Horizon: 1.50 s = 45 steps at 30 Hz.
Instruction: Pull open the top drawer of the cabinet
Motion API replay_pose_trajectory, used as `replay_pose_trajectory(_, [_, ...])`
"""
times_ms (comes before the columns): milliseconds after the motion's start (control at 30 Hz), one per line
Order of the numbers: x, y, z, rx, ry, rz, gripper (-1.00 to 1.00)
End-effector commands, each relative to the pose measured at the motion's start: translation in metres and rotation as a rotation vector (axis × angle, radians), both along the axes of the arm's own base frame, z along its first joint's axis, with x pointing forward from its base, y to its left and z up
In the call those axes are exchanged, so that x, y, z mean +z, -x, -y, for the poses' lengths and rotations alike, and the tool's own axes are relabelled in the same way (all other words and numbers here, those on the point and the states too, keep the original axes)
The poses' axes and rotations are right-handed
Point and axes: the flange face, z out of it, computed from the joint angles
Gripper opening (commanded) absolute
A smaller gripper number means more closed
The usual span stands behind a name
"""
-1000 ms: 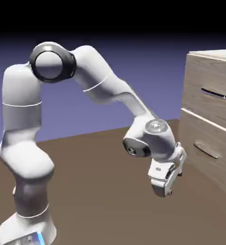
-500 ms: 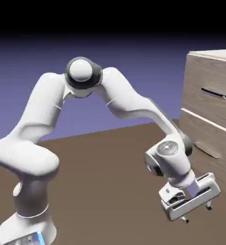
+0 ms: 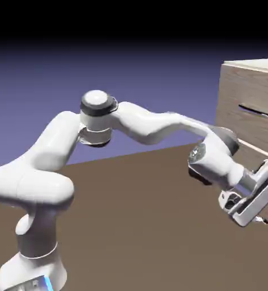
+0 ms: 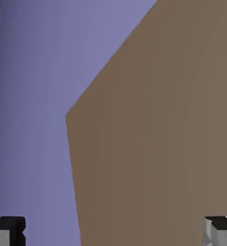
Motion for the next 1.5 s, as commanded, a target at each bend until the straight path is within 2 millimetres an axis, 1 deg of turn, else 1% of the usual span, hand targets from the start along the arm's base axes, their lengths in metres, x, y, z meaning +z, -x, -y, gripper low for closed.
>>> replay_pose_trajectory(0, [0.01,-0.008,-0.013,0.02,0.01,0.043,0.0])
replay_pose_trajectory(67, [0.029,-0.024,-0.042,0.07,0.027,0.128,0.0])
replay_pose_trajectory(167, [0.056,-0.046,-0.095,0.169,0.044,0.25,0.0])
replay_pose_trajectory(267, [0.079,-0.063,-0.161,0.294,0.051,0.361,0.0])
replay_pose_trajectory(367, [0.095,-0.074,-0.237,0.444,0.045,0.458,0.0])
replay_pose_trajectory(400, [0.097,-0.075,-0.25,0.468,0.043,0.471,0.0])
replay_pose_trajectory(433, [0.097,-0.075,-0.25,0.468,0.043,0.471,0.0])
replay_pose_trajectory(667, [0.097,-0.125,-0.25,0.468,0.043,0.471,0.0])
replay_pose_trajectory(700, [0.097,-0.125,-0.25,0.468,0.043,0.471,-1.0])
replay_pose_trajectory(733, [0.097,-0.125,-0.25,0.468,0.043,0.471,-1.0])
replay_pose_trajectory(900, [0.097,-0.089,-0.25,0.468,0.043,0.471,-1.0])
replay_pose_trajectory(1100, [0.097,-0.04,-0.25,0.468,0.043,0.471,-1.0])
replay_pose_trajectory(1267, [0.097,0.007,-0.25,0.468,0.043,0.471,-1.0])
replay_pose_trajectory(1467, [0.097,0.069,-0.25,0.468,0.043,0.471,-1.0])
